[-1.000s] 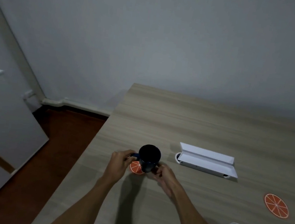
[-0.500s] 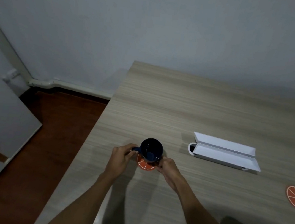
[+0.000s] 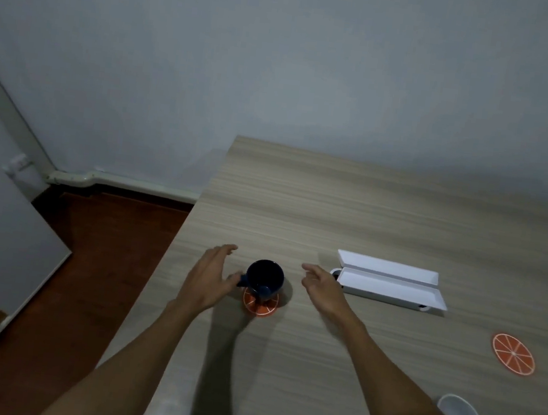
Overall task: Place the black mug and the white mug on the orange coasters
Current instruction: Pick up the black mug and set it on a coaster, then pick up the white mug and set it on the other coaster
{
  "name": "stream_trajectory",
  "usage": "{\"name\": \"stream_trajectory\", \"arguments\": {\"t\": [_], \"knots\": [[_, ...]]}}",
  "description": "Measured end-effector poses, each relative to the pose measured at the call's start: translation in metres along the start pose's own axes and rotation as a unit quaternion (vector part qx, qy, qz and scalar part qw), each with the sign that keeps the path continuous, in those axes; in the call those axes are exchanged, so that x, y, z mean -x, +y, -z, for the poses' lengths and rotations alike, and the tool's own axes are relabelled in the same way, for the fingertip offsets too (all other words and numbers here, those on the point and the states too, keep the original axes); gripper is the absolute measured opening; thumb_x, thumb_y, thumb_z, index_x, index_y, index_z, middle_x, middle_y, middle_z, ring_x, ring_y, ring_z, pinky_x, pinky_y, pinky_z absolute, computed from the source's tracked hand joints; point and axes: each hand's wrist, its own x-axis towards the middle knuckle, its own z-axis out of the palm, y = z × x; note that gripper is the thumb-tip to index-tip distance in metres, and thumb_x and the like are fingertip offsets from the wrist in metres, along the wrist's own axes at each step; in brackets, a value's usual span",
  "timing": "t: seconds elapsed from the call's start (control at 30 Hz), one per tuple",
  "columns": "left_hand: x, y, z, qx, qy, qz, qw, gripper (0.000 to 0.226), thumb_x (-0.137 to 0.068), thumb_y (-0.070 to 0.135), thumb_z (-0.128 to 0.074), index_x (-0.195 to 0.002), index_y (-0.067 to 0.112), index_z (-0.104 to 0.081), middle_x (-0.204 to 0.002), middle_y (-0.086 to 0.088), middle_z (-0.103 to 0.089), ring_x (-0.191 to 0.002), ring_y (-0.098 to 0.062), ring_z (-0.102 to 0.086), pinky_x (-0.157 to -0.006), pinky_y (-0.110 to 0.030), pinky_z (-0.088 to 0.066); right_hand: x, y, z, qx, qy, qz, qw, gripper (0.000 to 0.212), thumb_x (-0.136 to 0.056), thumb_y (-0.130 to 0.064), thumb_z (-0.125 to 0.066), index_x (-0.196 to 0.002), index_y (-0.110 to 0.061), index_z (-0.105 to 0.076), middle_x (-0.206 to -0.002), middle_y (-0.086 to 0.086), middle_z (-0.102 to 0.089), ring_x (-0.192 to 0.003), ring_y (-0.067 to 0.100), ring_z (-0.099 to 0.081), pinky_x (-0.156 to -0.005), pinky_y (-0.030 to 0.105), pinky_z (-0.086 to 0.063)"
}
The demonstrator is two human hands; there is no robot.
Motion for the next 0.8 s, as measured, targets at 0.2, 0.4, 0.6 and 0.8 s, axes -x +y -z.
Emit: {"name": "stream_trajectory", "arguments": {"t": [0.2, 0.4, 0.6, 0.8], "knots": [[0.004, 0.083, 0.039, -0.035, -0.018, -0.052, 0.998, 0.056, -0.09, 0.049, -0.058, -0.138, 0.021, -0.049, -0.144, -0.003, -0.052, -0.134, -0.023, -0.046, -0.107, -0.039, -0.039, 0.05, -0.043, 0.078, 0.115, 0.031, 0.106, 0.987, 0.052, -0.091, -0.037, -0.055, -0.141, -0.025, -0.046, -0.15, 0.001, -0.043, -0.14, 0.019, -0.036, -0.112, 0.03, -0.028], [0.042, 0.166, 0.013, -0.052, -0.031, -0.094, 0.994, 0.055, -0.088, 0.055, -0.056, -0.132, 0.022, -0.055, -0.14, 0.0, -0.057, -0.129, -0.02, -0.05, -0.105, -0.04, -0.043, 0.107, -0.019, 0.164, 0.156, 0.053, 0.116, 0.98, 0.052, -0.087, -0.035, -0.06, -0.136, -0.02, -0.052, -0.144, 0.003, -0.052, -0.132, 0.021, -0.048, -0.108, 0.03, -0.034], [0.101, 0.23, -0.079, -0.027, -0.061, -0.083, 0.994, 0.046, -0.09, 0.043, -0.061, -0.125, 0.014, -0.062, -0.128, -0.005, -0.065, -0.12, -0.022, -0.059, -0.1, -0.036, -0.047, 0.158, 0.068, 0.234, 0.165, 0.052, 0.11, 0.979, 0.045, -0.086, -0.028, -0.062, -0.131, -0.018, -0.058, -0.131, 0.009, -0.062, -0.117, 0.021, -0.059, -0.098, 0.027, -0.041], [0.147, 0.257, -0.19, -0.006, -0.145, -0.029, 0.989, 0.042, -0.09, 0.04, -0.061, -0.124, 0.017, -0.062, -0.125, -0.007, -0.066, -0.114, -0.022, -0.062, -0.097, -0.035, -0.05, 0.179, 0.17, 0.273, 0.167, 0.014, 0.047, 0.985, 0.044, -0.087, -0.019, -0.06, -0.131, -0.017, -0.057, -0.13, 0.011, -0.062, -0.115, 0.023, -0.06, -0.103, 0.035, -0.046]]}}
